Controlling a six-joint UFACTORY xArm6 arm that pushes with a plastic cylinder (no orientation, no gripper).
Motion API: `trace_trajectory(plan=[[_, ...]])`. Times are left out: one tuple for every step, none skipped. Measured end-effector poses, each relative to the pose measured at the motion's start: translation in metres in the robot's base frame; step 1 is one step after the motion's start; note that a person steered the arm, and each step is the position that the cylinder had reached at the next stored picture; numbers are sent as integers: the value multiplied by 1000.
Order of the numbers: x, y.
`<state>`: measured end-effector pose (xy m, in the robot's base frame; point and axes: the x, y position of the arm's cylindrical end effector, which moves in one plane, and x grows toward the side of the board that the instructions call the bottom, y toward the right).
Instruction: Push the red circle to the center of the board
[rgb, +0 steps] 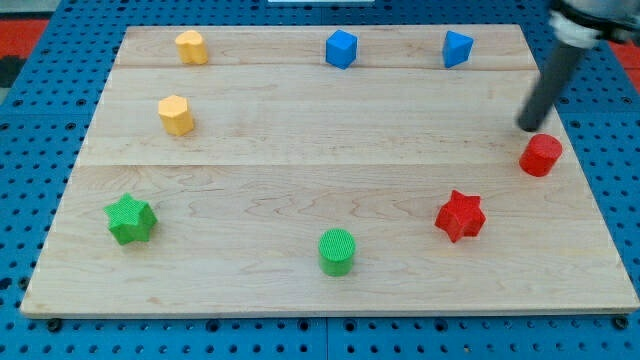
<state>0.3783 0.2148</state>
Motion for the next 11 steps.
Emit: trace_trajectory(plan=[[45,69],[42,105],[101,120],[98,67],[75,29],[122,59],[113,62],[162,69],[156,39],[130,-10],[113,-54]])
